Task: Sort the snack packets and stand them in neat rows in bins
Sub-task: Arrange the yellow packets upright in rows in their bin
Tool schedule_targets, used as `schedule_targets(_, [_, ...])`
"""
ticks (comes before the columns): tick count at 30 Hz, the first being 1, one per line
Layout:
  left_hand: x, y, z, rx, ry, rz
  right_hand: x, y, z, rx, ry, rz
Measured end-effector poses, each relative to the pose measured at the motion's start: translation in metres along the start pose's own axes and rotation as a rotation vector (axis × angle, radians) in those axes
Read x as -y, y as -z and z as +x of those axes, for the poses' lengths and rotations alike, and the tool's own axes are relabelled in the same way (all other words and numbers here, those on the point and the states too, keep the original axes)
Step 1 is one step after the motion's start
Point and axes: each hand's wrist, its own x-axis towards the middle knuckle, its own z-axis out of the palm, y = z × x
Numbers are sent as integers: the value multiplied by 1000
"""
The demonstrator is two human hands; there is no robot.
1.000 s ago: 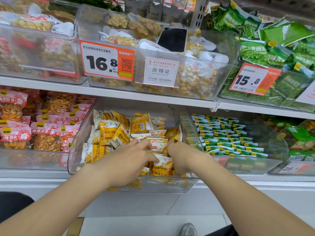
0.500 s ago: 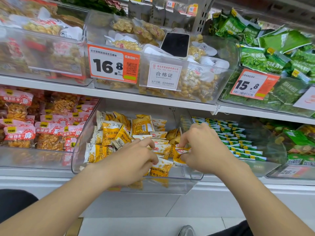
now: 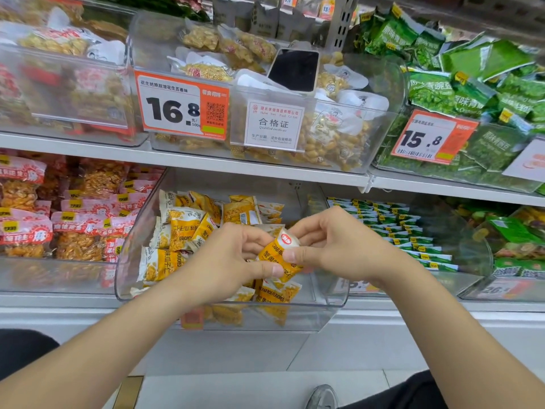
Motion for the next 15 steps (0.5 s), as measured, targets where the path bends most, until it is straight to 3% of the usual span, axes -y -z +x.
schedule_targets(2, [-1, -2, -1, -19, 62, -48, -3, 2, 1, 15, -19, -25])
schedule_targets(3, [0, -3, 0, -65, 53, 37, -5, 1, 4, 9, -5, -78])
schedule_targets(7, [3, 1, -2, -219, -64, 828, -23, -4, 16, -52, 86, -421])
schedule_targets(12, [19, 15, 0, -168, -114, 962, -35, -25, 22, 135, -5, -513])
schedule_targets(15, [24, 16, -1, -126, -93, 1013, -38, -35, 27, 155, -60, -628])
